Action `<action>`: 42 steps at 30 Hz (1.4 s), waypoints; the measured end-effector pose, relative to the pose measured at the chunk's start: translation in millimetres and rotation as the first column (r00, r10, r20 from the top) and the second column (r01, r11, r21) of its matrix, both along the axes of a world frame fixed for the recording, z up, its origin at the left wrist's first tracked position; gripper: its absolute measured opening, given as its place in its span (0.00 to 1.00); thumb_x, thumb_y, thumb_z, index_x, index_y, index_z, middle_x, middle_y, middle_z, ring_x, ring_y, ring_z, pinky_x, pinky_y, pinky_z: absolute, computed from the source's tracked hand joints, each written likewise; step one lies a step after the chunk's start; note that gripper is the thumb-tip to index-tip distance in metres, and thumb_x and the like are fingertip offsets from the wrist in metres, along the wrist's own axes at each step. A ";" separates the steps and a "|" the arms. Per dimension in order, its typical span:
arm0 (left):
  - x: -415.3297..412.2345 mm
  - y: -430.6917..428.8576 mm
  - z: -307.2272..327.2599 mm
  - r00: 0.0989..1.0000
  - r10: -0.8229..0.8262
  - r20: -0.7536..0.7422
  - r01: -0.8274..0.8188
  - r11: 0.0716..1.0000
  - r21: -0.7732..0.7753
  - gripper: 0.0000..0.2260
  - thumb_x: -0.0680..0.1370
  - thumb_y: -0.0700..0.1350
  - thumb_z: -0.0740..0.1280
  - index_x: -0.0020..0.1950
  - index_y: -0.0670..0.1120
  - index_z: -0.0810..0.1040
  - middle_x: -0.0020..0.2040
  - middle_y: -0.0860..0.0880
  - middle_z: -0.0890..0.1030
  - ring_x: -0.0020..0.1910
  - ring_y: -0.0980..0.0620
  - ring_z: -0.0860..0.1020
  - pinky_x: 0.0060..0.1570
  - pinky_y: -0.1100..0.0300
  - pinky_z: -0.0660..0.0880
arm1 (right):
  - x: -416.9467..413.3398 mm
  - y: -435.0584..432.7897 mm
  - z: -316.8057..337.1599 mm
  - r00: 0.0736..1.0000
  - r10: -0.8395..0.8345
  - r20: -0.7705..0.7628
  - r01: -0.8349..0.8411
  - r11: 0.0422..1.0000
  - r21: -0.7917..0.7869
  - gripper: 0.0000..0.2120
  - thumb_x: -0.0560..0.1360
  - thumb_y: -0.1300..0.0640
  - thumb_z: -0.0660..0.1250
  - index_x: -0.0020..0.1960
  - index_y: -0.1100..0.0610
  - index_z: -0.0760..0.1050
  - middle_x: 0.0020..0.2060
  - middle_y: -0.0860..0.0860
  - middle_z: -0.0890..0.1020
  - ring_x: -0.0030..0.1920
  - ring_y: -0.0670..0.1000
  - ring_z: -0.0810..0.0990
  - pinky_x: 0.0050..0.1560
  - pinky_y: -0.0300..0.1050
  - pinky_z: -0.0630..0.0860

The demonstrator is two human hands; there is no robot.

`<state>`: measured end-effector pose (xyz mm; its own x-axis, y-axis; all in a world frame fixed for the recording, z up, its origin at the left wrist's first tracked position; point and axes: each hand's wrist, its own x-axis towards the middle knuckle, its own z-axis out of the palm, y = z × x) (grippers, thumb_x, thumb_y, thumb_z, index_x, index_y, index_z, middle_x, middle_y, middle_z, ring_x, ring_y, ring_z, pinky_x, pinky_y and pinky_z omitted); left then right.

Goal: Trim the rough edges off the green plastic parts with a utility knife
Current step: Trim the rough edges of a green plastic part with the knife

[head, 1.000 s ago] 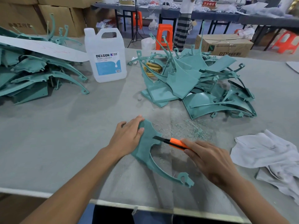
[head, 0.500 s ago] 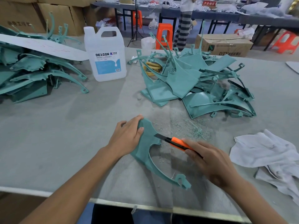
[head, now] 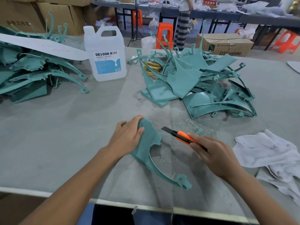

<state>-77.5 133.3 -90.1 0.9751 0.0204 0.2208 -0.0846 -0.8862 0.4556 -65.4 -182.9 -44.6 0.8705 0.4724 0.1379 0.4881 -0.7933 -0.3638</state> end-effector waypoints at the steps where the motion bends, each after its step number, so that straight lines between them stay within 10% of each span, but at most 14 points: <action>1: -0.2 -0.3 0.1 1.000 0.003 0.005 -0.003 1.000 -0.001 0.18 0.85 0.51 0.55 0.75 0.53 0.61 0.67 0.52 0.77 0.64 0.52 0.74 0.72 0.52 0.58 | -2.0 1.5 1.0 0.999 0.032 -0.031 -0.031 0.999 0.026 0.19 0.81 0.40 0.59 0.70 0.37 0.73 0.51 0.42 0.83 0.47 0.51 0.82 0.41 0.50 0.78; 17: -0.3 -0.3 -0.6 1.000 -0.001 -0.002 0.001 1.000 0.009 0.18 0.85 0.52 0.54 0.75 0.54 0.60 0.68 0.52 0.76 0.64 0.52 0.74 0.73 0.51 0.58 | 4.8 5.4 -8.2 0.993 0.006 -0.119 -0.003 1.000 0.024 0.18 0.82 0.45 0.63 0.71 0.40 0.74 0.61 0.42 0.83 0.58 0.50 0.82 0.53 0.50 0.78; 23: 0.2 0.7 -0.7 0.998 0.022 0.057 -0.022 1.000 -0.005 0.21 0.83 0.55 0.60 0.74 0.51 0.63 0.71 0.53 0.72 0.70 0.52 0.68 0.70 0.55 0.60 | -4.8 12.7 -18.4 0.973 -0.218 0.076 0.193 0.948 0.255 0.18 0.80 0.51 0.68 0.69 0.43 0.77 0.55 0.47 0.85 0.51 0.56 0.84 0.44 0.53 0.79; 29: -18.4 -17.4 15.1 0.937 0.204 0.283 -0.234 0.969 0.076 0.20 0.78 0.64 0.61 0.58 0.49 0.77 0.54 0.52 0.78 0.52 0.47 0.72 0.55 0.53 0.69 | -21.3 18.0 -34.9 0.914 -0.287 0.287 0.188 0.927 0.325 0.17 0.78 0.52 0.67 0.66 0.52 0.80 0.50 0.50 0.86 0.45 0.57 0.85 0.37 0.48 0.79; 34: -38.7 -46.2 22.8 0.926 0.332 -0.179 -0.292 0.932 0.215 0.43 0.65 0.82 0.45 0.67 0.54 0.69 0.62 0.51 0.69 0.61 0.48 0.65 0.62 0.53 0.64 | -20.4 18.2 -35.1 0.906 -0.303 0.297 0.199 0.922 0.333 0.19 0.76 0.52 0.67 0.66 0.52 0.81 0.51 0.50 0.86 0.47 0.56 0.86 0.39 0.44 0.75; 42: -35.2 -13.3 33.1 0.926 -0.001 -0.377 0.051 0.991 0.123 0.41 0.67 0.64 0.61 0.80 0.55 0.62 0.81 0.50 0.58 0.79 0.51 0.55 0.77 0.54 0.50 | -25.6 16.0 -34.0 0.933 -0.245 0.263 0.174 0.949 0.264 0.20 0.76 0.51 0.74 0.67 0.48 0.79 0.52 0.46 0.86 0.46 0.51 0.85 0.37 0.47 0.80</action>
<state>-112.8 120.0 -57.0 0.9867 -0.0098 -0.1620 0.0467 -0.9389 0.3411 -91.0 -167.0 -78.6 0.8515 0.2076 0.4815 0.4315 -0.7991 -0.4185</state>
